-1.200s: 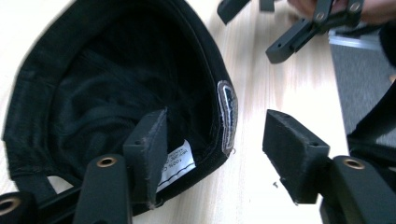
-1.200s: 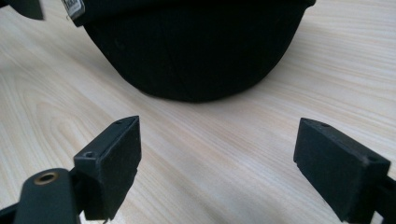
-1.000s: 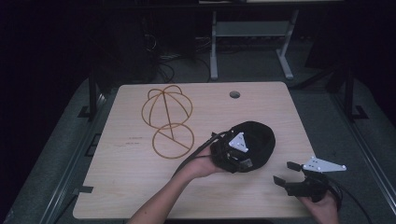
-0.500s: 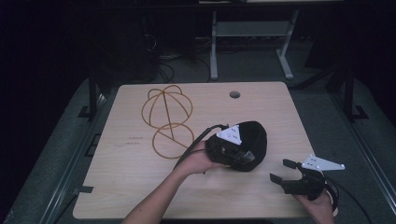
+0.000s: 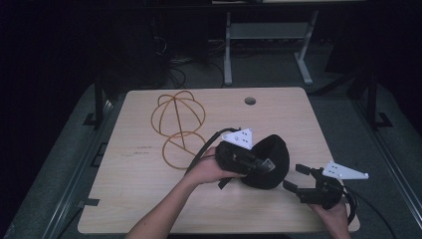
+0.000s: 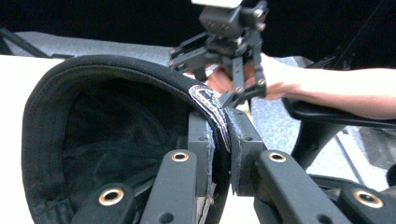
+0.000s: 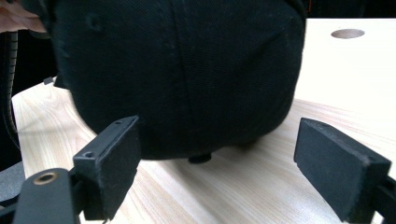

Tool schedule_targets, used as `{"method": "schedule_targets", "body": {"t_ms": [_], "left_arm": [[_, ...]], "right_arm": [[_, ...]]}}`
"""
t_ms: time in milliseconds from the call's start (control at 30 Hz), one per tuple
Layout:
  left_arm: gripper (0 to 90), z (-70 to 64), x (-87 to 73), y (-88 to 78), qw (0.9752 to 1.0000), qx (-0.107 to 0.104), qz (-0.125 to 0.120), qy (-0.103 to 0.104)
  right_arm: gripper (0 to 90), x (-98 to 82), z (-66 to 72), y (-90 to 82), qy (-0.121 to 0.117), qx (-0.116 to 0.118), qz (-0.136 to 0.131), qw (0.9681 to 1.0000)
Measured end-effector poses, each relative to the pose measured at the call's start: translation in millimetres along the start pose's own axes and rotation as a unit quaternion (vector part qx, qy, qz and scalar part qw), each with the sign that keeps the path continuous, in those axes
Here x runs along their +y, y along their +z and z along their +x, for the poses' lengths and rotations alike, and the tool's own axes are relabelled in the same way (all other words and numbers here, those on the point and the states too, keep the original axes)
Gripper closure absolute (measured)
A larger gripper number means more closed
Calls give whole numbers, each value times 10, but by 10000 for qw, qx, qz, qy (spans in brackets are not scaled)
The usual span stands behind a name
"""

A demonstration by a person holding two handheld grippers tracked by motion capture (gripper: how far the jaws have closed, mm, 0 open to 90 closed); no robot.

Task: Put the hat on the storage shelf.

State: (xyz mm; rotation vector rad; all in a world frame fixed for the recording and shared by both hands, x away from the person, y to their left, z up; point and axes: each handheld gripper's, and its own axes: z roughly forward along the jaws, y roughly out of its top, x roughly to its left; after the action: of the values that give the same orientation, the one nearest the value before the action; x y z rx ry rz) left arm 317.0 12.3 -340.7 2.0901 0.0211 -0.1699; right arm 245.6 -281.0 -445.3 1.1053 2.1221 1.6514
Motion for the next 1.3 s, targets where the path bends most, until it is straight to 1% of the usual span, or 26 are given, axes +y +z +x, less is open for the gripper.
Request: {"method": "schedule_targets", "body": {"t_ms": [33, 67, 133, 200, 233, 267, 300, 333, 367, 400, 433, 467, 533, 567, 600, 700, 767, 900, 933, 967, 1000, 1067, 1133, 1233, 1300], "left_arm": [[811, -4, 9, 7, 10000, -64, -38, -13], [812, -17, 37, 32, 9998, -177, -17, 29], [812, -46, 69, 72, 9996, -246, 16, 116], [815, -76, 98, 109, 9993, -323, 35, 205], [815, -76, 98, 109, 9993, -323, 35, 205], [815, -100, 122, 131, 9989, -363, 58, 281], [816, -100, 122, 131, 9989, -363, 58, 281], [817, -121, 136, 151, 9986, -420, 49, 314], [817, -121, 136, 151, 9986, -420, 49, 314], [817, -126, 140, 157, 9984, -445, 35, 338], [818, -127, 141, 161, 9983, -487, 3, 318], [821, -125, 144, 169, 9982, -516, 7, 310], [821, -123, 148, 175, 9982, -529, 6, 294], [821, -123, 148, 175, 9982, -529, 6, 294], [821, -111, 146, 172, 9981, -558, -16, 269], [822, -99, 138, 147, 9983, -508, -36, 266], [821, -92, 134, 129, 9984, -500, -42, 262], [818, -78, 110, 48, 9991, -335, -29, 241], [802, -79, 90, 6, 9995, -231, -5, 225], [792, -79, 90, 6, 9995, -231, -5, 225], [781, -73, 64, -33, 9997, -114, 9, 211], [752, -74, 35, -63, 9997, 52, 73, 210], [725, -74, -3, -88, 9997, 142, 79, 180], [679, -83, -56, -121, 9994, 270, 148, 166], [615, -95, -83, -149, 9991, 347, 159, 159]], "right_arm": [[153, 0, -2, 13, -16, 13, 3, 10000], [159, 4, -2, 39, -5, 61, 11, 10000], [207, 3, 11, 46, -32, 111, 38, 9999], [233, 0, 16, 43, -91, 99, 34, 9999], [233, 0, 16, 43, -91, 99, 34, 9999], [302, -2, 5, 34, -28, 205, 4, 9998], [302, -2, 5, 34, -28, 205, 4, 9998], [406, -5, 5, 28, -30, 268, -38, 9996], [406, -5, 5, 28, -30, 268, -38, 9996], [453, -5, 11, 27, -46, 303, -33, 9995], [505, -5, 20, 26, -29, 328, -20, 9995], [599, -1, 26, 26, -56, 340, -80, 9994], [679, 4, 38, 28, -47, 387, -106, 9992], [679, 4, 38, 28, -47, 387, -106, 9992], [739, 13, 45, 27, -113, 406, -123, 9990], [829, 22, 51, 16, -211, 381, -117, 9990], [876, 25, 59, -1, -248, 335, -170, 9990], [884, 35, 66, -24, -282, 265, -192, 9991], [886, 42, 71, -36, -305, 216, -215, 9991], [886, 48, 73, -45, -297, 202, -217, 9991], [887, 55, 75, -56, -297, 180, -233, 9991], [887, 70, 80, -72, -305, 119, -241, 9992], [888, 89, 84, -88, -384, 37, -242, 9990], [889, 124, 97, -109, -424, -49, -245, 9988], [889, 142, 102, -115, -444, -72, -233, 9987]]}}
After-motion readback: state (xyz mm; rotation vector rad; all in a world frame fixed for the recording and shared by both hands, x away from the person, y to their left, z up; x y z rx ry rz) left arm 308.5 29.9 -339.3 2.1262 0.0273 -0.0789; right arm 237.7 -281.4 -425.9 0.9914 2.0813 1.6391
